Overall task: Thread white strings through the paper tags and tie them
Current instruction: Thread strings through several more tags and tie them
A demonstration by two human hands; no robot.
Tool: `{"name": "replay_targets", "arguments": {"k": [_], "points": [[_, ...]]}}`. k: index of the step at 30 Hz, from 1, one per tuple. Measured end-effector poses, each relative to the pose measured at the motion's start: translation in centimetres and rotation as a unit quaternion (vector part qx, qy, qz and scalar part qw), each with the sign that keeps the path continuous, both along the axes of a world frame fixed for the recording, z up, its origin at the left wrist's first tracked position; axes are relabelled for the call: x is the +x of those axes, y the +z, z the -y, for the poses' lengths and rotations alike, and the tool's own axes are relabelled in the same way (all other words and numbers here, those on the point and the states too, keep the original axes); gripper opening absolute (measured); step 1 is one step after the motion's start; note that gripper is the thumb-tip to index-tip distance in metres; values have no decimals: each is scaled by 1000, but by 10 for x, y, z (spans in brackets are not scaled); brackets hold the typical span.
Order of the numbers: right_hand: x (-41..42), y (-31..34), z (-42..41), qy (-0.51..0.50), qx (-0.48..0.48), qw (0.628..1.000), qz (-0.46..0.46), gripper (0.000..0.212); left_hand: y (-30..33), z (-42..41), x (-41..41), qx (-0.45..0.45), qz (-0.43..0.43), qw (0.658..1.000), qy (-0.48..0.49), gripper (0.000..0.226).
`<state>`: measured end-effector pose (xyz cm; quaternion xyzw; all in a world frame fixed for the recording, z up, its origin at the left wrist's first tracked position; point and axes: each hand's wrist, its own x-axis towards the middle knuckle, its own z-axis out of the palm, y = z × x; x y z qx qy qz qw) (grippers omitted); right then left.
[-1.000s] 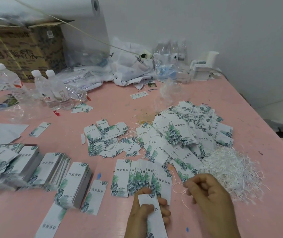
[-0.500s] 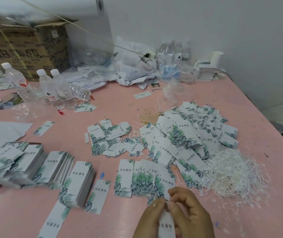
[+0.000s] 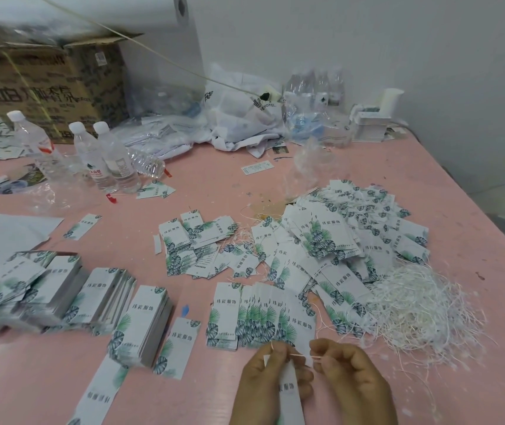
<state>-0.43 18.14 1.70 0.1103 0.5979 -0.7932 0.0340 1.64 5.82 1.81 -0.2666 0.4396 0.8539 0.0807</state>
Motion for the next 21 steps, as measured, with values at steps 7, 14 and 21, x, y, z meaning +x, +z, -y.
{"name": "replay_targets", "arguments": {"k": [7, 14, 21], "points": [[-19, 12, -13, -37, -310, 941, 129, 19, 6, 4, 0, -9, -23, 998, 53, 34], [-24, 16, -17, -34, -273, 948, 163, 18, 9, 2, 6, -41, -18, 999, 20, 29], [-13, 33, 2, 188, 276, 941, -52, 24, 5, -2, 7, -215, -58, 972, -74, 24]]}}
